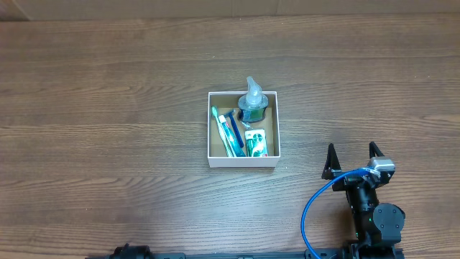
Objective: Pack container
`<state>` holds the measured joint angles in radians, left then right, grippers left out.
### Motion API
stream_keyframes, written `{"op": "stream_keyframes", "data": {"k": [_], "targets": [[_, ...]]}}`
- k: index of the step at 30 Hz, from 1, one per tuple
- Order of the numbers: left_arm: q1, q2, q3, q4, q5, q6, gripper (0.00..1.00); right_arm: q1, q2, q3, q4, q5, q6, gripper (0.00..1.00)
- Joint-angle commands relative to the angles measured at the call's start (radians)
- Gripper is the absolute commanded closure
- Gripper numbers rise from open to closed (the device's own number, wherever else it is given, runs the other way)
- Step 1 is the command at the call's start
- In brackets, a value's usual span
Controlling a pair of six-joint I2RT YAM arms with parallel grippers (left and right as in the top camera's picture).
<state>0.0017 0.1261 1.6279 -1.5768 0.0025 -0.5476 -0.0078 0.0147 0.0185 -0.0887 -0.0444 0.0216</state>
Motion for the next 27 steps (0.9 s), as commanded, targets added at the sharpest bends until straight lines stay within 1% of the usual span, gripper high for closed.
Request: {"op": "stream_keyframes", "data": {"k": [1, 3, 5, 9, 13, 15, 18, 21, 22, 25, 27], "targets": [[0.007, -0.084, -0.069, 0.002, -0.013, 0.017, 0.00, -0.005, -0.011, -0.010, 0.009, -0.002, -0.007, 0.00], [0.007, -0.121, -0.121, 0.002, -0.013, 0.017, 0.00, -0.005, -0.011, -0.010, 0.009, -0.002, -0.007, 0.00], [0.010, -0.121, -0.144, -0.006, -0.023, 0.017, 0.00, -0.005, -0.011, -0.010, 0.009, -0.002, -0.007, 0.00], [0.011, -0.121, -0.207, 0.069, -0.067, 0.018, 0.00, -0.005, -0.011, -0.010, 0.009, -0.002, -0.007, 0.00], [0.011, -0.121, -0.379, 0.319, -0.064, 0.064, 0.00, -0.005, -0.011, -0.010, 0.009, -0.002, -0.007, 0.00], [0.011, -0.121, -0.514, 0.513, -0.040, 0.110, 0.00, -0.005, -0.011, -0.010, 0.009, -0.002, -0.007, 0.00], [0.011, -0.121, -0.689, 0.752, 0.012, 0.220, 0.00, -0.005, -0.011, -0.010, 0.009, -0.002, -0.007, 0.00], [0.011, -0.121, -0.876, 0.978, 0.104, 0.351, 0.00, -0.005, -0.011, -0.010, 0.009, -0.002, -0.007, 0.00], [0.011, -0.121, -0.931, 1.044, 0.121, 0.374, 0.00, -0.005, -0.011, -0.010, 0.009, -0.002, -0.007, 0.00], [0.010, -0.121, -1.102, 1.221, 0.128, 0.395, 0.00, -0.005, -0.011, -0.010, 0.009, -0.002, -0.007, 0.00], [0.011, -0.121, -1.186, 1.294, 0.128, 0.404, 0.00, -0.005, -0.011, -0.010, 0.009, -0.002, -0.007, 0.00]]}}
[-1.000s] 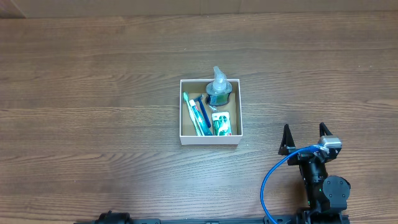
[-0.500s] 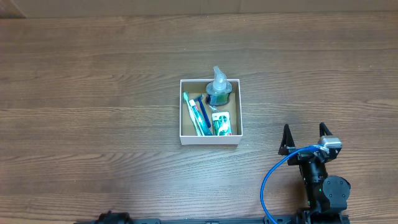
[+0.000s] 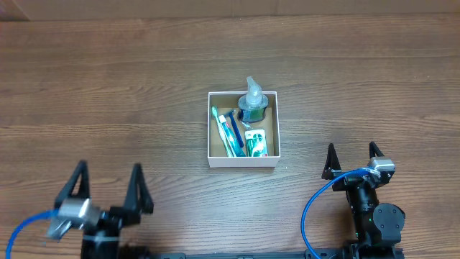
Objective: Pack container
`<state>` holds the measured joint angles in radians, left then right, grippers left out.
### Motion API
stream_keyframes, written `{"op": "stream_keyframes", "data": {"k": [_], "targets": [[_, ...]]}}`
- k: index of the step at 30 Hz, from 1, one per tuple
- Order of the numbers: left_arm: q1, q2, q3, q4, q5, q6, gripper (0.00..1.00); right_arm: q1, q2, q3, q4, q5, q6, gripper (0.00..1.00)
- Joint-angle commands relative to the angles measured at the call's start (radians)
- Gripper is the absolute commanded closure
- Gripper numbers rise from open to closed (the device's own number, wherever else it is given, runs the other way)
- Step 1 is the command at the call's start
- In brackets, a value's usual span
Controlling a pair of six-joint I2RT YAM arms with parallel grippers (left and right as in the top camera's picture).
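A white open box [image 3: 210, 128] sits at the table's middle. Inside it lie toothbrushes [image 3: 227, 134], a small green toothpaste tube [image 3: 254, 142] and a clear spray bottle [image 3: 252, 101] standing at the back right corner. My left gripper [image 3: 108, 181] stands open at the front left, well apart from the box, nothing between its fingers. My right gripper [image 3: 351, 154] is open at the front right, to the right of the box, also holding nothing.
The wooden table [image 3: 108, 86] spreads around the box. Blue cables [image 3: 310, 208] run along both arms near the front edge.
My left arm has come into view at the front left with its gripper open. The right arm and the box's contents have not moved.
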<state>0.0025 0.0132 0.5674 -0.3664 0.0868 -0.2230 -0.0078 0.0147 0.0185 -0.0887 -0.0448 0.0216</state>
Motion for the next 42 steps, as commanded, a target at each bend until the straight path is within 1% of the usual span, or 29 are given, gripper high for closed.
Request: {"op": "stream_keyframes", "data": {"k": [1, 3, 6, 11, 16, 21, 42], "targets": [[0.010, -0.008, -0.169, 0.120, 0.045, 0.090, 0.00, -0.005, -0.011, -0.010, 0.009, -0.002, -0.007, 0.00], [0.010, -0.009, -0.258, 0.190, 0.045, 0.089, 0.00, -0.005, -0.011, -0.010, 0.009, -0.002, -0.007, 0.00], [0.010, -0.009, -0.365, 0.245, 0.044, 0.089, 0.00, -0.005, -0.011, -0.010, 0.009, -0.002, -0.007, 0.00], [0.010, -0.009, -0.481, 0.299, 0.021, 0.089, 0.00, -0.005, -0.011, -0.010, 0.009, -0.002, -0.007, 0.00], [0.010, -0.009, -0.551, 0.303, 0.017, 0.088, 0.00, -0.005, -0.011, -0.010, 0.009, -0.002, -0.007, 0.00], [0.010, -0.009, -0.563, 0.297, -0.008, 0.088, 0.00, -0.005, -0.011, -0.010, 0.009, -0.002, -0.007, 0.00], [0.010, -0.009, -0.563, 0.296, -0.009, 0.089, 0.00, -0.005, -0.011, -0.010, 0.009, -0.002, -0.007, 0.00]]}}
